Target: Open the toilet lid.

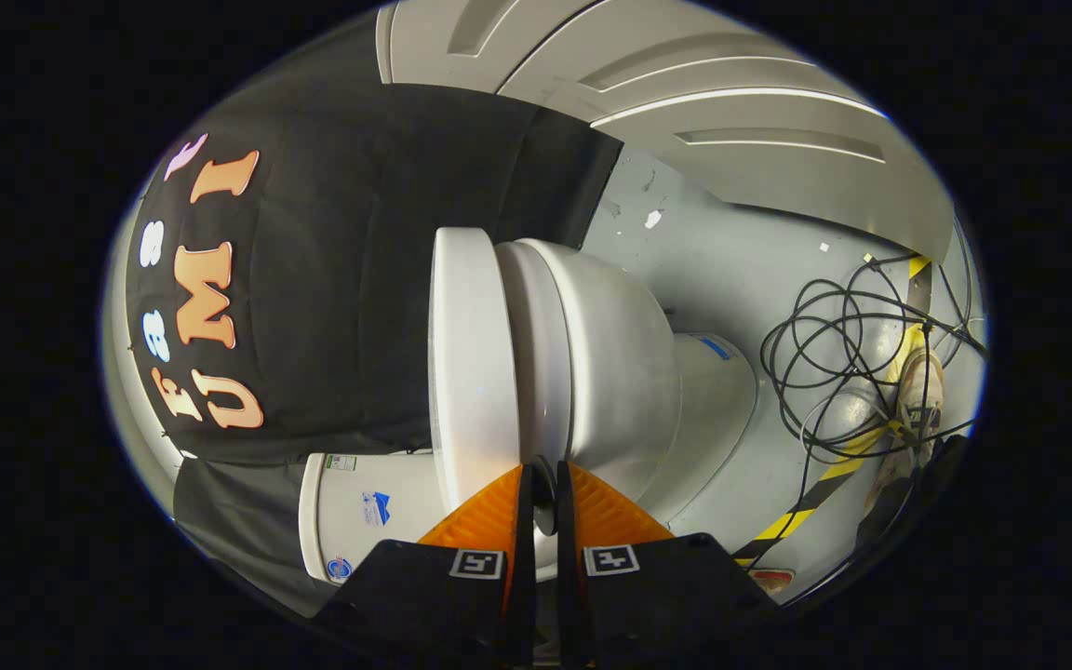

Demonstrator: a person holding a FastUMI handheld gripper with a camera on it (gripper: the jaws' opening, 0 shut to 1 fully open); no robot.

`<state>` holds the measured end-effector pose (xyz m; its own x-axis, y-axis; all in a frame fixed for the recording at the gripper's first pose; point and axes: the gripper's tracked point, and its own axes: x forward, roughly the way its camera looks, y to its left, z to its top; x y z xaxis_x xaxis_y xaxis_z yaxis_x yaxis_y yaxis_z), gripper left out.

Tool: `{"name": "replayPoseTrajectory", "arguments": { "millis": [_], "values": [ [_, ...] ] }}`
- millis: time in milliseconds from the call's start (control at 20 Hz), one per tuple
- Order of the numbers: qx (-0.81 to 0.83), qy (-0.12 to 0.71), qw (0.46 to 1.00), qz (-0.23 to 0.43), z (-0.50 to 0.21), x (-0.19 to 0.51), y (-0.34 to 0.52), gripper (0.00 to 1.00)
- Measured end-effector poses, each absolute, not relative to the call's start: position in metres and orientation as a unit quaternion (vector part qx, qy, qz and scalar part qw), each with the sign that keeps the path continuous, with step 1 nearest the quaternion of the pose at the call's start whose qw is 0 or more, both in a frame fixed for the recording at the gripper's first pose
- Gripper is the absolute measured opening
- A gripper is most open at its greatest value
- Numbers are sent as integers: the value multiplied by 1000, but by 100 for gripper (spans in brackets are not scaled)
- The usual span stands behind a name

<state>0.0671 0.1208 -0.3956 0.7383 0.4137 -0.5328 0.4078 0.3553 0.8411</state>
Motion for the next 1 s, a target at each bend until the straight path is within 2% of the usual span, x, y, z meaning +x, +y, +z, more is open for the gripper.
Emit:
{"name": "replayPoseTrajectory", "arguments": {
  "millis": [150, 350, 550, 750, 900, 1000],
  "values": [
    [566, 355, 744, 7, -394, 66, 119, 8],
    [555, 352, 754, 1, -394, 67, 119, 8],
    [598, 351, 720, -14, -392, 65, 123, 8],
    [580, 356, 732, -16, -390, 64, 122, 8],
    [599, 356, 717, -32, -383, 66, 125, 8],
    [568, 350, 745, -28, -373, 67, 128, 8]
  ]
}}
